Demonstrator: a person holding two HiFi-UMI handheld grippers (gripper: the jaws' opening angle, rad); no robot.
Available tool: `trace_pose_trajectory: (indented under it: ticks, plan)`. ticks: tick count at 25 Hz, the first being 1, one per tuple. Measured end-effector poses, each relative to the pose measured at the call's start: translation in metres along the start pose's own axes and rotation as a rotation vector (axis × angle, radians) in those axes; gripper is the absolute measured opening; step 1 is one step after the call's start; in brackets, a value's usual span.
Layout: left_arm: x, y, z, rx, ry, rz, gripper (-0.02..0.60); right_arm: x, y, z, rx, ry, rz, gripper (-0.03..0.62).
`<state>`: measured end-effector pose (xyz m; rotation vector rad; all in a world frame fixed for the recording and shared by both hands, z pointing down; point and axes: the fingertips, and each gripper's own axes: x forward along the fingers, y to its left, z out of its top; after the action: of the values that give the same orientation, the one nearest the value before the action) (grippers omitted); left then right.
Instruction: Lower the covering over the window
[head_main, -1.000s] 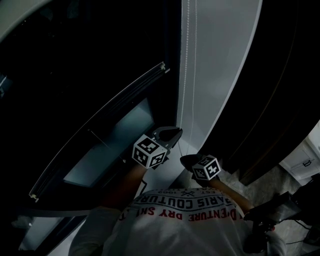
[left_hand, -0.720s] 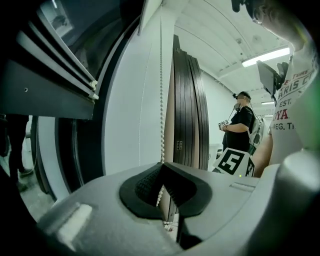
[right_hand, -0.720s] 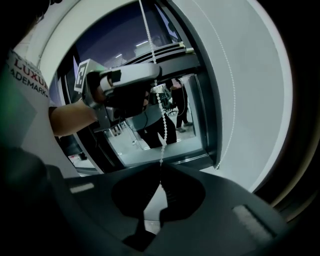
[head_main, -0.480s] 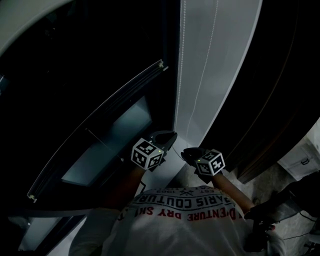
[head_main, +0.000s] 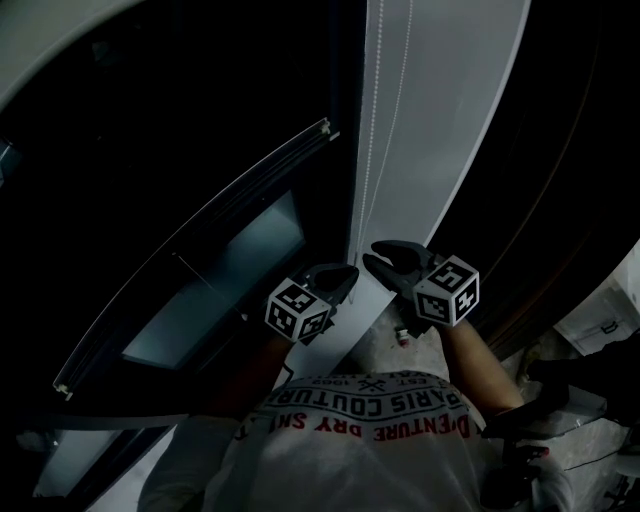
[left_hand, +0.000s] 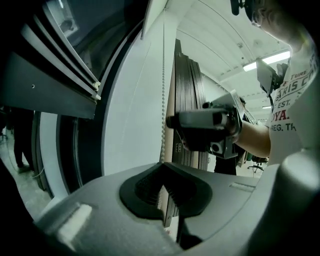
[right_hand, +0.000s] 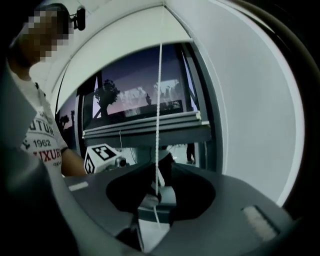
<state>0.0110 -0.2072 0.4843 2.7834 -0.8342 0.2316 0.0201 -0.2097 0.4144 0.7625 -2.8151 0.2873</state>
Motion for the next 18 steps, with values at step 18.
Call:
trace_pose_trajectory:
  ticks: [18]
  plan:
    - [0.007,-0.002,-0.001,-0.002,0.003,-0.019,0.008,0.006,0.001,0.073,-0.045,-0.161,0.019,0.012]
